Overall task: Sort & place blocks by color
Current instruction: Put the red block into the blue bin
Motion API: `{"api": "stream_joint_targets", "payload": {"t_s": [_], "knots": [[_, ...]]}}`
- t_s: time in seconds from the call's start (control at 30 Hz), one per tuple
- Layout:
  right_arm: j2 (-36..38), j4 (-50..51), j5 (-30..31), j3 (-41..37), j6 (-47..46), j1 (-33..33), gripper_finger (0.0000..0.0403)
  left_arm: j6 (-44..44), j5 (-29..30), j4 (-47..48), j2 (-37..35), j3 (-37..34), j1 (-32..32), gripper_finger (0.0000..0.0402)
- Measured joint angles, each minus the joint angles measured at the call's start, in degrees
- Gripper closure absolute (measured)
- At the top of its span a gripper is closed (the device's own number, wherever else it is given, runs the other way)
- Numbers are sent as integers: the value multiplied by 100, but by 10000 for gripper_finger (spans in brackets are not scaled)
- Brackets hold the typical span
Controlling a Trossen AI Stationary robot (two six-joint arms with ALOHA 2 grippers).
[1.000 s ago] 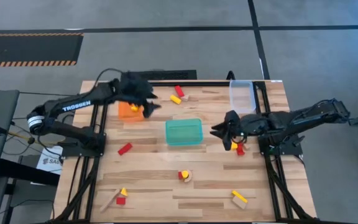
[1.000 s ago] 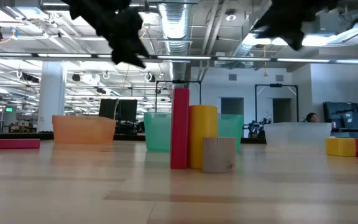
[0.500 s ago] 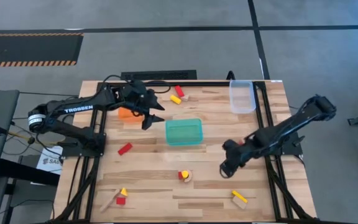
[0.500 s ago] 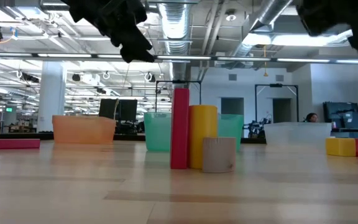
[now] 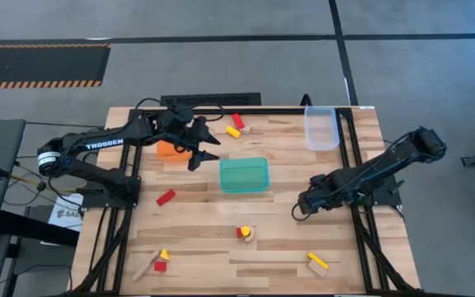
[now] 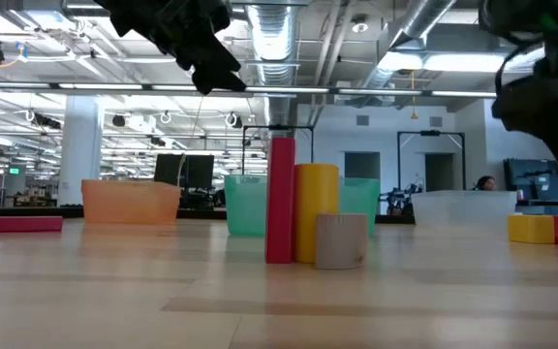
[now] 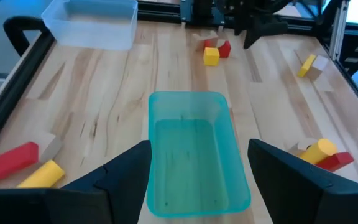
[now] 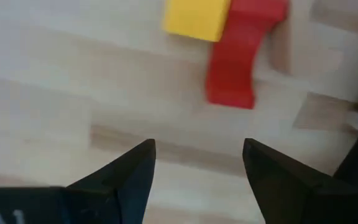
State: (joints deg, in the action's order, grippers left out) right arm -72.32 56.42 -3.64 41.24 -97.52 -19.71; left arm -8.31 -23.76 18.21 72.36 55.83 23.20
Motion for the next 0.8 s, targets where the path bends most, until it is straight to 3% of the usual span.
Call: {"api": "stream_joint_targets", "payload": {"t_s": [0.23,0.53,0.8], "knots": [[153,-3,76,-413,201,379,131,395,185,27,0,2,0,148],[77,-809,76,-1002,715,830,131,759,351,38,0,4,-7,148],[77,-1202,47,-1077,760,923,132,861,461,41,0,4,-7,148]]}}
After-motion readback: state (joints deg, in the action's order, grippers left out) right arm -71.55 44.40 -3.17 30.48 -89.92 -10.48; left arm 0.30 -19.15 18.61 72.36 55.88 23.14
